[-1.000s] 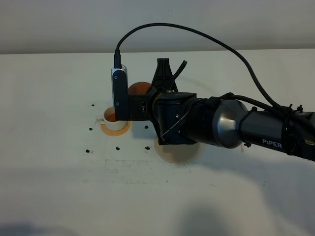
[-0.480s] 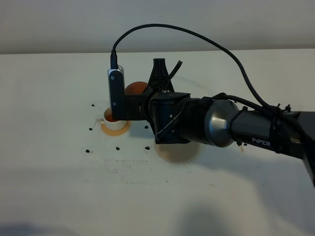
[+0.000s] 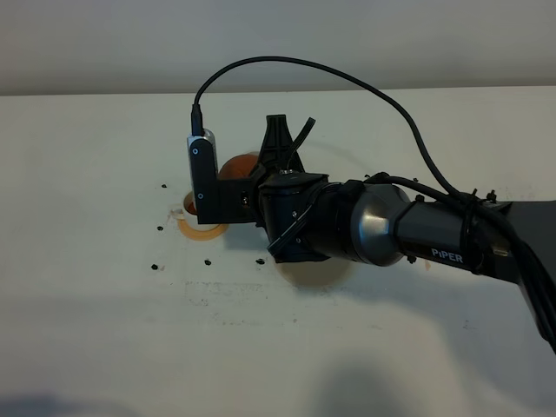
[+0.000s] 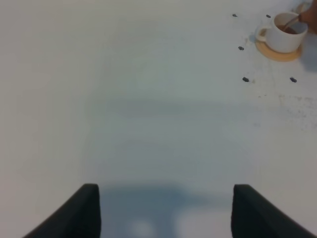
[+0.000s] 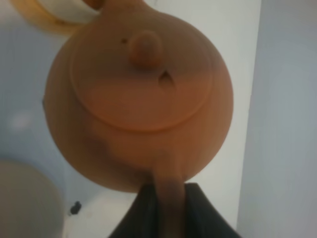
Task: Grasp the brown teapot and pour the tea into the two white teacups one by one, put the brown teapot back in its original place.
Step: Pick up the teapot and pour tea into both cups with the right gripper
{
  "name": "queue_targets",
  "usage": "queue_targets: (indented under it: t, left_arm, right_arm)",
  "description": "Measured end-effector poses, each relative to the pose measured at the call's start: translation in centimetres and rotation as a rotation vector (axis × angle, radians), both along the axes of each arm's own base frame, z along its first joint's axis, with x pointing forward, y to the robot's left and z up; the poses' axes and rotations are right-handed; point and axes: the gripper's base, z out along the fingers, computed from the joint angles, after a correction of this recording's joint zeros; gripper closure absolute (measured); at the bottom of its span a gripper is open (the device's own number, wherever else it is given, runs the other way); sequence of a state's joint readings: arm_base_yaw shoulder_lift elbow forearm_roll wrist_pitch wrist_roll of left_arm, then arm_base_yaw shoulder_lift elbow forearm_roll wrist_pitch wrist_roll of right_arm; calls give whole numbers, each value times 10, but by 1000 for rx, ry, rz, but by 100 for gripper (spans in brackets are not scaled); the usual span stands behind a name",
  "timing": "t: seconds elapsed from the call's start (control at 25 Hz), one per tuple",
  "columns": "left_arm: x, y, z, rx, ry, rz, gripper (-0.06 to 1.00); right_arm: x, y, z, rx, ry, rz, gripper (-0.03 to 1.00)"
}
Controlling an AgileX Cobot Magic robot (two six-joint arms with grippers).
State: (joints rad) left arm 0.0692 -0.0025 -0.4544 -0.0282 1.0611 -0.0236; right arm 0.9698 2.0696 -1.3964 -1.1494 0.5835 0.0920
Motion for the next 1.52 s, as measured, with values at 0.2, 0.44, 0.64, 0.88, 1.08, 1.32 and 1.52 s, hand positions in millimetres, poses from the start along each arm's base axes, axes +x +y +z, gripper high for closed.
queue_targets:
  t: [0.2,0.44,0.64,0.88,1.08,1.32,1.52]
  left_arm:
    - [0,0,0,0,0,0,41]
    - [0,0,0,0,0,0,41]
    - [0,0,0,0,0,0,41]
    - [0,0,0,0,0,0,41]
    - [0,0,0,0,0,0,41]
    - [0,0,0,0,0,0,41]
    - [0,0,0,0,0,0,41]
  right_arm:
    - [1,-2,1,-30,-18,-3,87]
    - [-5,2,1,-47,-26,16,87]
    - [-6,6,4,-47,-37,22,87]
    - [-5,11,13,-45,-70,29,87]
    - [-7,12,13,-54,-74,40,87]
    - [-7,11,13,-79,-80,40,87]
    - [-7,10,13,-88,-83,41,87]
